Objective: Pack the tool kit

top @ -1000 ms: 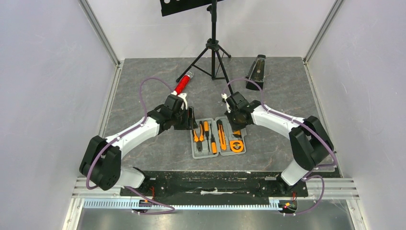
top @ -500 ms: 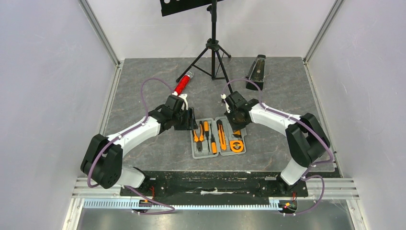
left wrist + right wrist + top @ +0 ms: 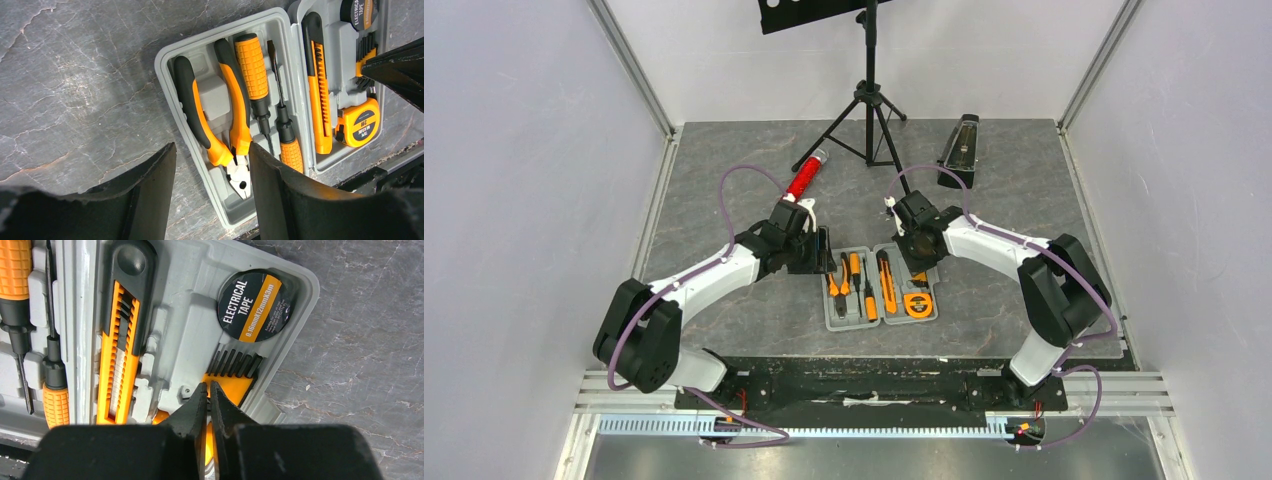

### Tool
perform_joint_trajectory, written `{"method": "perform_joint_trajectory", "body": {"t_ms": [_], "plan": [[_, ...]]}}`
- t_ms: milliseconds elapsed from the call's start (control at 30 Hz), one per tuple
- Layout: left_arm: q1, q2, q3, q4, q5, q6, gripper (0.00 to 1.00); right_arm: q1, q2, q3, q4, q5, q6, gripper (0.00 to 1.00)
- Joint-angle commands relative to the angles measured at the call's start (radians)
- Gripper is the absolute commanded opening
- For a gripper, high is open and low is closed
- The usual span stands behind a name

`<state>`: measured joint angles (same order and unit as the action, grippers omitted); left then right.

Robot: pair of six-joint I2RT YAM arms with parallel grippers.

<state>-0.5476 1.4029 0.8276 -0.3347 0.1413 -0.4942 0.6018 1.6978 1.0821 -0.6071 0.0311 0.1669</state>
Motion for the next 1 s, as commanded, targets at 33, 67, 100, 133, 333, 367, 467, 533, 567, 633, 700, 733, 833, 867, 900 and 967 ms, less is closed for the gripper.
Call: {"method": "perform_joint_trajectory", "body": {"t_ms": [33,67,100,133,333,367,467,533,567,633,700,733,833,867,900,967], "plan": [[-0.005,-0.010,0.002,0.020,0.000,0.010,0.61,-0.010,0.102,-0.087,-0.034,0.088,-0.021,0.06],[-0.005,-0.013,0.003,0.020,0.000,0.010,0.61,-0.012,0.111,-0.098,-0.034,0.093,-0.020,0.06],[-0.005,-0.013,0.003,0.017,0.000,0.012,0.61,-0.013,0.126,-0.105,-0.034,0.097,-0.019,0.06],[-0.005,-0.016,0.004,0.016,-0.003,0.013,0.61,-0.013,0.136,-0.116,-0.033,0.095,-0.018,0.06],[-0.004,-0.041,0.012,-0.007,-0.022,0.026,0.61,-0.014,0.202,-0.145,-0.023,0.115,-0.010,0.05],[-0.003,-0.049,0.016,-0.011,-0.027,0.028,0.61,-0.014,0.214,-0.146,-0.025,0.118,-0.007,0.05],[-0.003,-0.074,0.026,-0.026,-0.036,0.034,0.61,-0.015,0.249,-0.150,-0.037,0.145,-0.004,0.04],[-0.003,-0.095,0.038,-0.041,-0.045,0.044,0.61,-0.015,0.262,-0.161,-0.038,0.155,-0.003,0.03],[-0.003,-0.107,0.047,-0.051,-0.049,0.051,0.61,-0.014,0.272,-0.165,-0.039,0.163,-0.003,0.03],[-0.002,-0.131,0.074,-0.087,-0.063,0.077,0.61,-0.014,0.292,-0.169,-0.047,0.192,0.001,0.03],[0.002,-0.155,0.110,-0.125,-0.075,0.113,0.61,-0.014,0.313,-0.168,-0.053,0.204,0.003,0.03],[0.007,-0.167,0.135,-0.151,-0.082,0.137,0.61,-0.013,0.321,-0.162,-0.058,0.209,0.006,0.02],[0.025,-0.200,0.211,-0.220,-0.120,0.207,0.61,-0.012,0.339,-0.136,-0.073,0.211,0.013,0.02],[0.033,-0.211,0.229,-0.236,-0.135,0.233,0.61,-0.012,0.346,-0.129,-0.079,0.213,0.015,0.02],[0.040,-0.227,0.250,-0.250,-0.167,0.257,0.61,-0.009,0.352,-0.124,-0.084,0.216,0.018,0.02],[0.053,-0.259,0.261,-0.246,-0.231,0.292,0.61,-0.004,0.364,-0.115,-0.096,0.224,0.029,0.01]]}}
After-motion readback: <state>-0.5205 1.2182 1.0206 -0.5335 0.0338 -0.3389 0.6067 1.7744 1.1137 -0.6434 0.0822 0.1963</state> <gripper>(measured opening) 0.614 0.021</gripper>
